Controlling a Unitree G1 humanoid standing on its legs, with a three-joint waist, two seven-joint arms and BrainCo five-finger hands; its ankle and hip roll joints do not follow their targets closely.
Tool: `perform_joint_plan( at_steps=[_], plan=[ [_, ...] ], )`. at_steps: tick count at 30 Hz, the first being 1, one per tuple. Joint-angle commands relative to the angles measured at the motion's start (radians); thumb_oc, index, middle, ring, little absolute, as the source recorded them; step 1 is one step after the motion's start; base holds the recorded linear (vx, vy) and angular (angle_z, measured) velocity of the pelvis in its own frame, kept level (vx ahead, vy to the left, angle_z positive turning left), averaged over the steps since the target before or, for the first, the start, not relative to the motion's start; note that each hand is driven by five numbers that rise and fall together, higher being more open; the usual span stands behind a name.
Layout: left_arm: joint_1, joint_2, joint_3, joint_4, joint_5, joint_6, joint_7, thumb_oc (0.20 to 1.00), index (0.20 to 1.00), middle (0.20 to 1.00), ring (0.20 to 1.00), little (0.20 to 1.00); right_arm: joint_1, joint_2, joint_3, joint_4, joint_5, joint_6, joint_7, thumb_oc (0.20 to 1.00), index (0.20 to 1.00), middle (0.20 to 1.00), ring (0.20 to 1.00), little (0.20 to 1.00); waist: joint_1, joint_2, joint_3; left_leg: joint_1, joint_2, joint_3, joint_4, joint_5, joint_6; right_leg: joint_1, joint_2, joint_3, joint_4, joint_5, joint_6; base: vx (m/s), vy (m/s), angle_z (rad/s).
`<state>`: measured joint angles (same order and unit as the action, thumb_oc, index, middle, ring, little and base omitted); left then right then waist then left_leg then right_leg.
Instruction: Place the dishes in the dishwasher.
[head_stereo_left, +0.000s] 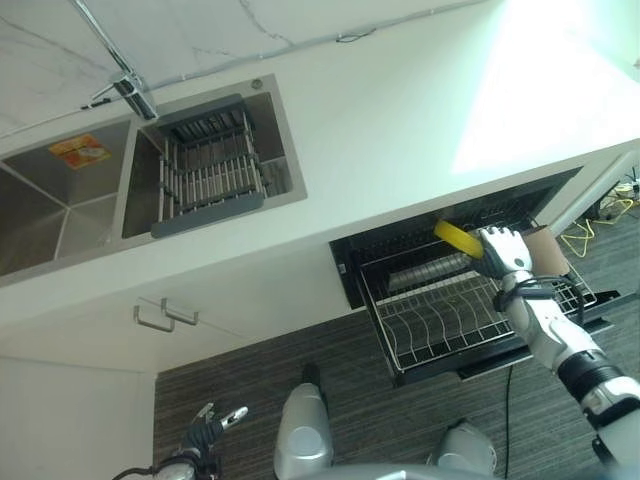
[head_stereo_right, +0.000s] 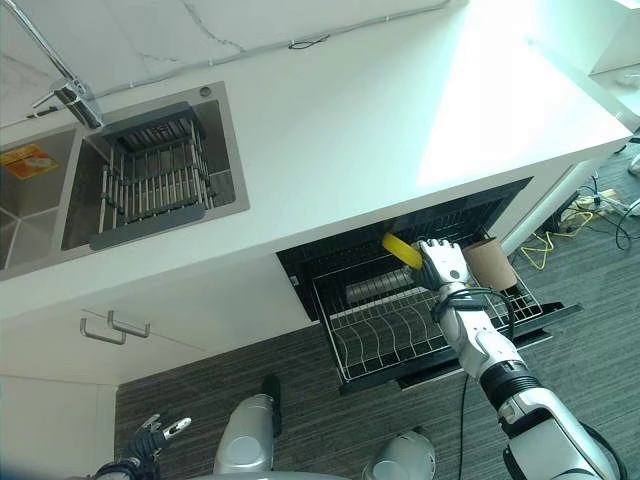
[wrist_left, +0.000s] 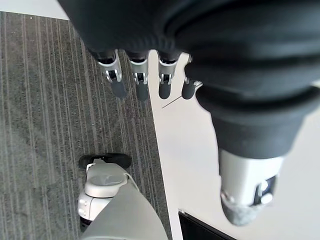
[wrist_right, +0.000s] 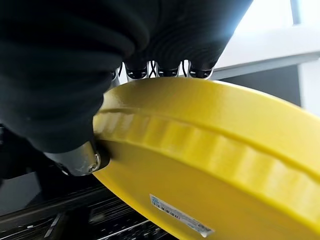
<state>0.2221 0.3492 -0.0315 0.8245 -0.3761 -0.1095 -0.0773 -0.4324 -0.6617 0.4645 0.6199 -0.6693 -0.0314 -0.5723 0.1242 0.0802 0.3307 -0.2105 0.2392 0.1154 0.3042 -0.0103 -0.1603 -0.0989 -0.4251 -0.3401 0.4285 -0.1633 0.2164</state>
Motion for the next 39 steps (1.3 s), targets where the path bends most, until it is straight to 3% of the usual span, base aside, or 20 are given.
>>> perform_joint_plan(
  at_steps=[1, 18, 39],
  plan=[
    [-0.015, 0.040, -0.042, -0.013, -0.043, -0.043, 0.024, 1.000, 1.000, 1.000, 1.000, 1.000, -0.109, 0.019, -0.006, -0.022, -0.044, 0.000, -0.112, 0.200, 0.200, 0.200, 0.200, 0.200, 0.032, -0.007, -0.027, 0.032, 0.065, -0.033, 0.026, 0.002, -0.046, -0.049, -0.019, 0.007, 0.056, 0.023, -0.003, 0.00, 0.000, 0.00],
    [-0.043, 0.065, -0.098, -0.039, -0.099, -0.104, 0.068, 1.000, 1.000, 1.000, 1.000, 1.000, -0.227, 0.003, 0.135, 0.109, -0.140, 0.014, -0.143, 0.200, 0.200, 0.200, 0.200, 0.200, 0.059, 0.011, 0.015, -0.070, 0.063, -0.070, 0.119, -0.033, -0.049, -0.165, -0.086, 0.037, 0.179, -0.008, 0.002, -0.02, 0.021, 0.04],
    [-0.098, 0.085, -0.166, -0.084, -0.177, -0.153, 0.082, 1.000, 1.000, 1.000, 1.000, 1.000, -0.377, 0.089, 0.227, 0.326, -0.167, 0.102, -0.123, 0.200, 0.200, 0.200, 0.200, 0.200, 0.100, 0.029, 0.060, -0.147, 0.053, -0.081, 0.100, 0.004, -0.042, -0.251, -0.113, 0.045, 0.191, 0.009, 0.024, -0.04, 0.019, 0.01]
  ],
)
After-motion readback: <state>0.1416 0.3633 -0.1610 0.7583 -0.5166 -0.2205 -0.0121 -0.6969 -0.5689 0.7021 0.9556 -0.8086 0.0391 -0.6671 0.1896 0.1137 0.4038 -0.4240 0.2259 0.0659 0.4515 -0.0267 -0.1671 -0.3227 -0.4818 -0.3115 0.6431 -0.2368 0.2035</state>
